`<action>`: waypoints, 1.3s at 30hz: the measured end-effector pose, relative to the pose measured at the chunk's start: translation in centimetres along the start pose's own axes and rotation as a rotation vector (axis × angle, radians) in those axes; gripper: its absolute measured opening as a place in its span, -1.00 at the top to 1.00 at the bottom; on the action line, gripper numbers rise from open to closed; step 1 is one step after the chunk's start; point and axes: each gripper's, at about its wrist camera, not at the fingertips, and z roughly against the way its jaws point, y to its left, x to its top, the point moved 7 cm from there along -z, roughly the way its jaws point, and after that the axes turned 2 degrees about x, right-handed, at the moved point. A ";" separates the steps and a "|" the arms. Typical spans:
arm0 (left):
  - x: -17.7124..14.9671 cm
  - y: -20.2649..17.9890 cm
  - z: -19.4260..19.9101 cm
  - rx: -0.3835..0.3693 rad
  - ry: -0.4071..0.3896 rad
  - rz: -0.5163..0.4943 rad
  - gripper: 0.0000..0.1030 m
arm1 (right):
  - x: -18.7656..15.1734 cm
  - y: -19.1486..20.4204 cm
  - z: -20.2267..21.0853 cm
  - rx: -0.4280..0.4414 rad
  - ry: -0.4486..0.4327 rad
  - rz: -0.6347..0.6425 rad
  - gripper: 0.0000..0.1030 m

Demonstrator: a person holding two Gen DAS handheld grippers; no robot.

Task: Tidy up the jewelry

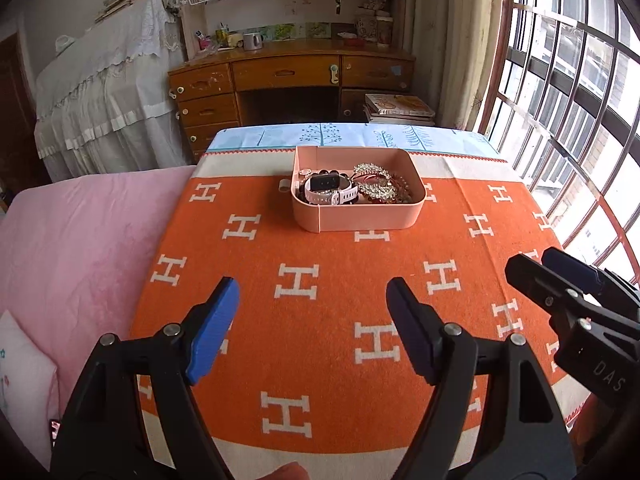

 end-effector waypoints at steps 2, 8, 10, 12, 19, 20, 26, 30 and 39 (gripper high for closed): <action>-1.1 0.1 0.2 -0.004 0.003 0.014 -0.44 | -1.3 0.3 0.7 -0.006 -0.003 0.012 -0.20; -2.9 -0.4 0.5 -0.001 0.025 0.015 -0.44 | -4.2 1.2 1.8 0.004 0.009 0.024 -0.20; -3.3 -0.6 0.7 0.000 0.025 0.012 -0.44 | -4.3 1.3 2.0 -0.005 0.000 0.025 -0.20; -3.3 -1.0 1.0 0.003 0.018 0.004 -0.44 | -4.5 1.3 2.4 -0.007 -0.009 0.023 -0.20; -3.1 -1.9 2.1 0.008 -0.004 -0.007 -0.43 | -4.6 1.4 3.1 -0.005 -0.017 0.022 -0.21; -3.1 -1.9 2.1 0.008 -0.002 -0.005 -0.43 | -4.4 1.3 3.1 -0.006 -0.019 0.018 -0.21; -3.0 -2.0 2.3 0.014 -0.008 0.000 -0.43 | -4.1 1.1 3.5 -0.020 -0.033 0.025 -0.21; -3.0 -1.9 2.4 0.014 -0.011 0.001 -0.43 | -4.0 1.2 3.6 -0.022 -0.036 0.024 -0.20; -2.8 -1.9 2.6 0.020 -0.017 0.003 -0.43 | -4.0 1.6 3.9 -0.031 -0.053 0.030 -0.20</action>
